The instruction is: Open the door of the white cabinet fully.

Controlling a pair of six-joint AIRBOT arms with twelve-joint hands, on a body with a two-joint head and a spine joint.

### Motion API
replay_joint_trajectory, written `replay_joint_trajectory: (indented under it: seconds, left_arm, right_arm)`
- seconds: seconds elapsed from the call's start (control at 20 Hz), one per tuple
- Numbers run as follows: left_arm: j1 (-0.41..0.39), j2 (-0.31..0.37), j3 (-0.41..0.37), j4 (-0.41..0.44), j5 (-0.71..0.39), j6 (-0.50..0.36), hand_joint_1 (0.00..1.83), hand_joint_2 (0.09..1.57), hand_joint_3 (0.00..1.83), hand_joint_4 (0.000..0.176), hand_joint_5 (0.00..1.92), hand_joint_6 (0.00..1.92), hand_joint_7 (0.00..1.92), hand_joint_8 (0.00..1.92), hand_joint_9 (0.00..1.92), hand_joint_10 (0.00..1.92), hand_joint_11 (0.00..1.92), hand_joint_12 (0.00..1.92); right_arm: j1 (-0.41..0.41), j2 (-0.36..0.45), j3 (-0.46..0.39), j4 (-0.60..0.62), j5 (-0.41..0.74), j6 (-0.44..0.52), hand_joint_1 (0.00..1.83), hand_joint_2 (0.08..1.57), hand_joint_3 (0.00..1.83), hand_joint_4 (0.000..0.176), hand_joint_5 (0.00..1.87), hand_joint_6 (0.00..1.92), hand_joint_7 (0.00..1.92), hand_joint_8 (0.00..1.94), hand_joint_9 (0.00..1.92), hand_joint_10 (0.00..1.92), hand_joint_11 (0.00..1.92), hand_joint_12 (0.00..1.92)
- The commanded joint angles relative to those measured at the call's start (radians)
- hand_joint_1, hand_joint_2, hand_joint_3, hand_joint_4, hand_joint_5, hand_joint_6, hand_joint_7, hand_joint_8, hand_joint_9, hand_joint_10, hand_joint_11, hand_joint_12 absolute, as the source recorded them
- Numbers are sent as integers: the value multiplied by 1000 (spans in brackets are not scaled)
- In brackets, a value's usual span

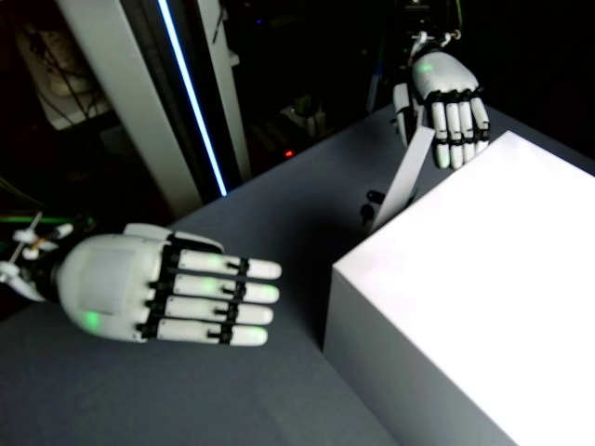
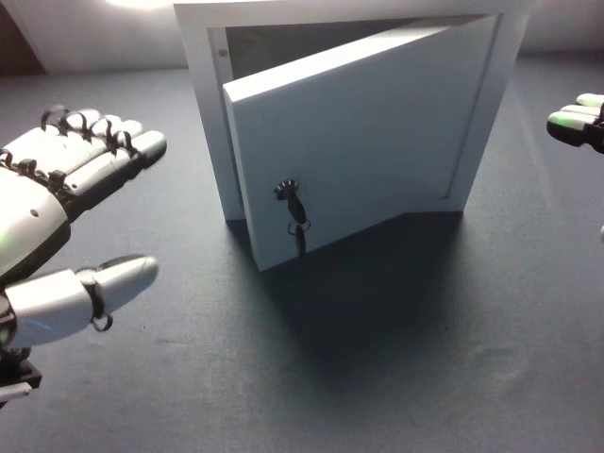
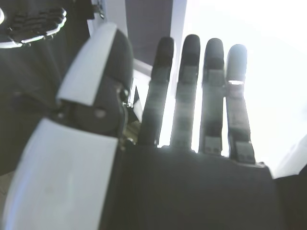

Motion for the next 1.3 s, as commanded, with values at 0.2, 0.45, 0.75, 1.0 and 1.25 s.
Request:
replay_joint_trajectory:
  seconds: [0.2,0.45,0.75,1.0,1.25]
  left_arm:
    - [-38,-24,15,28,-109,-8,0,1300,0,0,11,2,13,2,7,2,29,21]
    - [-77,-68,36,41,-110,-11,0,1315,0,0,37,3,34,0,42,0,54,42]
    - [-130,-114,72,46,-81,-11,4,1308,0,0,0,0,0,0,0,0,0,4]
    - [-147,-117,75,60,-76,-11,15,1281,0,0,0,0,0,0,0,0,0,0]
    - [-160,-118,64,100,-78,-15,3,1314,8,21,0,0,0,0,0,0,8,4]
  right_arm:
    - [0,0,6,29,109,5,579,1370,3,0,209,4,129,3,66,6,43,92]
    - [0,-7,12,29,106,5,573,1379,3,0,182,0,120,1,57,0,41,66]
    - [0,-10,14,29,104,7,574,1396,3,0,177,3,121,5,52,4,47,51]
    - [0,-12,15,28,104,7,565,1404,3,0,176,1,118,0,57,0,65,44]
    - [0,-12,17,28,104,10,539,1400,2,0,186,1,130,3,65,0,72,36]
